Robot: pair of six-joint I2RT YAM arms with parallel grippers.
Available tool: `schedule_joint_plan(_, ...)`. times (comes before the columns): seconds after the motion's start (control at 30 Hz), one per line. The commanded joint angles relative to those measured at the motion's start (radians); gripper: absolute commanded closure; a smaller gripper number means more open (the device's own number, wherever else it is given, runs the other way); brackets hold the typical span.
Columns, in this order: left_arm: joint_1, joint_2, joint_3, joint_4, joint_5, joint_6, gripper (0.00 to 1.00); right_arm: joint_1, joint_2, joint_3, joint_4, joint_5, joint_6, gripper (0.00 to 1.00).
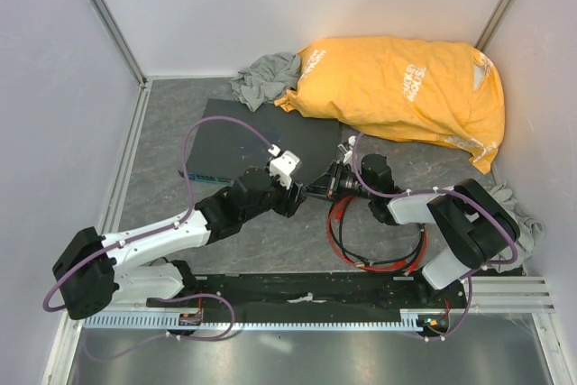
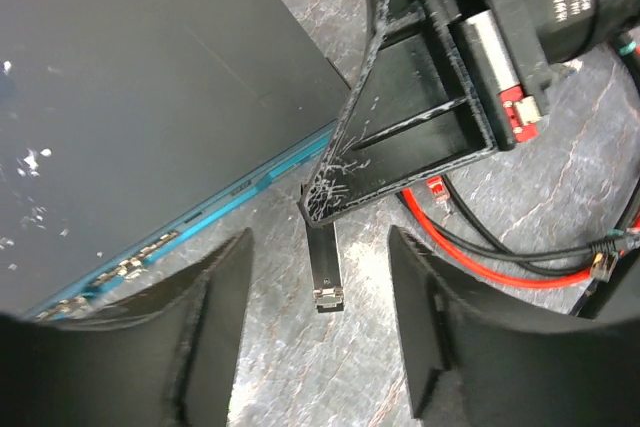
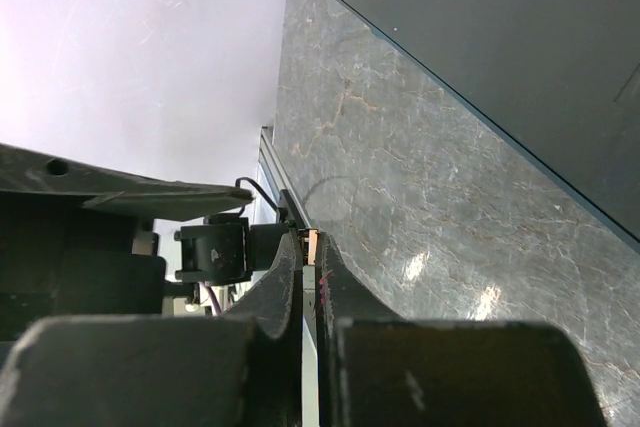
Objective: Insert the plug into the switch port
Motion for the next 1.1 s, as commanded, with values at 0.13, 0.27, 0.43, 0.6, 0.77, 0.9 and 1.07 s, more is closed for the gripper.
schedule_joint_plan(0.13,-0.005,0.061,0.094,-0.171,0.063,0.105,0.43,0.005,0.008,-0.004,0.073,-0.026,0.006,1.0)
schedule_joint_plan(0.27,-0.003,0.096,0.116,-0.2,0.039,0.087,0.45,0.005,0.005,-0.008,0.074,-0.026,0.006,1.0)
schedule_joint_plan(0.43,-0.003,0.116,0.131,-0.206,0.036,0.073,0.59,0.005,0.008,-0.009,0.079,-0.027,0.009,1.0)
schedule_joint_plan(0.6,-0.003,0.124,0.134,-0.206,0.036,0.059,0.85,0.004,0.008,-0.011,0.084,-0.029,0.012,1.0)
schedule_joint_plan(0.77,-0.003,0.119,0.129,-0.212,0.016,0.027,0.99,0.002,0.014,0.002,0.064,-0.037,-0.016,0.93)
schedule_joint_plan(0.9,-0.003,0.111,0.116,-0.259,-0.021,-0.03,0.99,-0.03,-0.01,0.017,-0.014,-0.024,-0.086,0.58)
schedule_joint_plan(1.07,0.007,0.119,0.077,-0.298,-0.076,-0.12,0.98,-0.079,-0.099,0.11,-0.386,0.098,-0.401,0.31)
